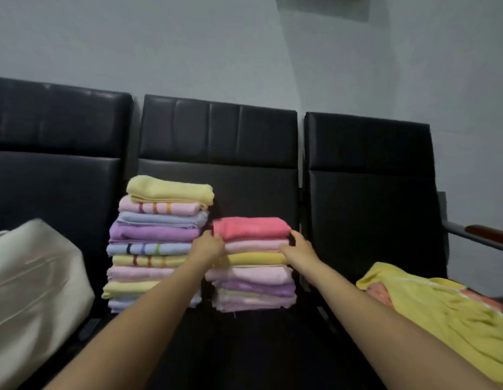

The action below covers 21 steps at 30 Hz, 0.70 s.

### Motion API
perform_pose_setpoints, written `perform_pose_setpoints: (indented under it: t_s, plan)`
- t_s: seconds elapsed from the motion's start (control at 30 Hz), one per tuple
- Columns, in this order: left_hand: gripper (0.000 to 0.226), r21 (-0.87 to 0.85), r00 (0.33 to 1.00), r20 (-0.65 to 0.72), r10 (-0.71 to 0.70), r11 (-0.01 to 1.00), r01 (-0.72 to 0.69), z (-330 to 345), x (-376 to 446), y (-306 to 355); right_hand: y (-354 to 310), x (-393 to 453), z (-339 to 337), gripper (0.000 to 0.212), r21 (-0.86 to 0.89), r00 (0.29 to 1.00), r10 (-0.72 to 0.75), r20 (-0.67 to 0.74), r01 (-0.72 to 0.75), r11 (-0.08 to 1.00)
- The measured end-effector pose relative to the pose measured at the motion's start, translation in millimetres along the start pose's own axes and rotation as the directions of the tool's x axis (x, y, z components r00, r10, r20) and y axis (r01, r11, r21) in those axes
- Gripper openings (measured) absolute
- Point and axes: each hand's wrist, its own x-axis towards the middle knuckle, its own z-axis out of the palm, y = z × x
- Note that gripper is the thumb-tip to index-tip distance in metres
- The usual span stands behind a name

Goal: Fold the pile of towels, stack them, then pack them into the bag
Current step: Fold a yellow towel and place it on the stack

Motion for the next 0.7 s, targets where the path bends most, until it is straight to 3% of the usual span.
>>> perform_pose_setpoints:
  t_s: [0.07, 0.17, 0.23, 0.33, 0.43, 0.57, 0.7]
  plan:
    - [0.048, 0.119, 0.994, -0.090, 0.065, 0.991, -0.054, 1, -25, -1, 15, -22, -18, 0.061, -0.026, 1.000, 0.005, 0.005, -0.005, 1.000]
    - [0.043, 0.107, 0.968, -0.145, 0.206, 0.976, -0.192, 13, -79, 3, 51, -62, -57, 0.048, -0.173, 1.000, 0.019, -0.001, -0.019, 0.985]
    - [0.037, 0.033, 0.972, -0.045, 0.229, 0.973, -0.227, 33, -111, 7, 79, -87, -94, 0.038, -0.273, 0.996, 0.013, -0.089, -0.037, 0.961]
    - [0.026, -0.085, 0.940, 0.242, 0.242, 0.970, -0.228, 82, -155, 18, 119, -117, -154, 0.029, -0.404, 0.956, 0.014, -0.294, -0.137, 0.905]
    - [0.021, -0.166, 0.873, 0.388, 0.295, 0.954, -0.249, 138, -192, 31, 152, -138, -209, 0.030, -0.349, 0.897, 0.107, -0.428, -0.273, 0.897]
    - [0.023, -0.180, 0.840, 0.457, 0.294, 0.955, -0.236, 203, -233, 44, 185, -150, -244, 0.038, -0.307, 0.888, 0.212, -0.407, -0.352, 0.884]
    - [0.045, 0.084, 0.872, 0.348, 0.345, 0.915, -0.395, 245, -253, 44, 195, -138, -242, 0.041, -0.292, 0.910, 0.184, -0.370, -0.302, 0.907]
